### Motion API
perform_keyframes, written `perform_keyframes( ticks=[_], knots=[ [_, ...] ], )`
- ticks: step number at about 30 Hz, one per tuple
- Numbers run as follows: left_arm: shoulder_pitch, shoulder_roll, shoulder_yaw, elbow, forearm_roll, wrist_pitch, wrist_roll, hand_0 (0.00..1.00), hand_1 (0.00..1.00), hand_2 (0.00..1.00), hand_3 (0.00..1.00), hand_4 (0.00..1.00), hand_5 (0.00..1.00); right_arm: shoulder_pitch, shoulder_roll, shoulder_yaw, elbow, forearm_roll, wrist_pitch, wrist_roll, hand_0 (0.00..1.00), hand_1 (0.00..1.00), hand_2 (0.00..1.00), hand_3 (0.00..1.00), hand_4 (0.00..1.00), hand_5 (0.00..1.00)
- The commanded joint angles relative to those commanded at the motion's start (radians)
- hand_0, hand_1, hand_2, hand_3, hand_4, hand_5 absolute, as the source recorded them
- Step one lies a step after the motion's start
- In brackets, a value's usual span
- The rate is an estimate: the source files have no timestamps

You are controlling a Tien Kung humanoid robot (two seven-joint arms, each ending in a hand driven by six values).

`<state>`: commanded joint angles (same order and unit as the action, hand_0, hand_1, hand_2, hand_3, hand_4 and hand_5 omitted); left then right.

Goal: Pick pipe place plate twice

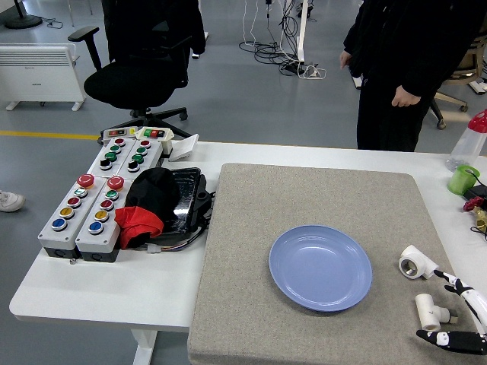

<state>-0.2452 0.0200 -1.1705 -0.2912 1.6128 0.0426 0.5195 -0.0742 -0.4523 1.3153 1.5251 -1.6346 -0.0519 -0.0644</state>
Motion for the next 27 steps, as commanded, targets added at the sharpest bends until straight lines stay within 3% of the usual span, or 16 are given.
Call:
perform_keyframes(
  ticks=[5,6,11,12,17,18,23,24,27],
  knots=[
    [-0.001,0.0,-0.001,0.0,0.002,-0.001,0.0,0.655,0.624,0.634,0.57,0.407,0.998,0.014,0.005,-0.014,-0.024,-0.012,-0.02,-0.007,0.962,0.893,0.94,0.891,0.881,0.38],
    [-0.001,0.0,-0.001,0.0,0.002,-0.001,0.001,0.655,0.624,0.633,0.57,0.408,0.998,0.018,0.007,-0.018,-0.029,-0.009,-0.029,-0.003,0.78,0.757,0.756,0.796,0.814,0.303],
    [-0.002,0.0,0.0,-0.001,0.001,-0.001,0.001,0.655,0.624,0.633,0.57,0.408,0.998,0.031,0.017,-0.027,-0.05,-0.015,-0.054,0.011,0.78,0.757,0.756,0.796,0.814,0.303],
    [-0.002,0.0,0.0,-0.001,0.001,-0.001,0.002,0.655,0.624,0.634,0.571,0.409,0.998,0.034,0.019,-0.027,-0.055,-0.019,-0.055,0.011,0.571,0.64,0.618,0.709,0.693,0.175],
    [-0.001,-0.001,-0.002,-0.002,0.003,-0.002,0.003,0.655,0.624,0.634,0.571,0.409,0.998,0.044,0.021,-0.033,-0.067,-0.041,-0.038,-0.001,0.571,0.64,0.618,0.709,0.693,0.175],
    [0.0,-0.001,-0.002,-0.002,0.004,-0.002,0.004,0.655,0.623,0.634,0.57,0.407,0.998,0.045,0.021,-0.034,-0.068,-0.045,-0.034,-0.003,0.408,0.532,0.546,0.656,0.663,0.142],
    [0.006,-0.003,-0.006,-0.003,0.009,-0.003,0.007,0.655,0.623,0.634,0.57,0.407,0.998,0.046,0.025,-0.04,-0.072,-0.047,-0.06,0.024,0.408,0.532,0.546,0.656,0.663,0.142],
    [0.006,-0.003,-0.006,-0.003,0.01,-0.004,0.007,0.655,0.624,0.634,0.571,0.408,0.998,0.047,0.025,-0.042,-0.072,-0.043,-0.069,0.034,0.287,0.426,0.515,0.606,0.606,0.092],
    [0.008,-0.003,-0.008,-0.004,0.014,-0.005,0.008,0.655,0.624,0.634,0.571,0.408,0.998,0.048,0.026,-0.046,-0.071,-0.029,-0.091,0.063,0.287,0.426,0.515,0.606,0.606,0.092]
  ],
)
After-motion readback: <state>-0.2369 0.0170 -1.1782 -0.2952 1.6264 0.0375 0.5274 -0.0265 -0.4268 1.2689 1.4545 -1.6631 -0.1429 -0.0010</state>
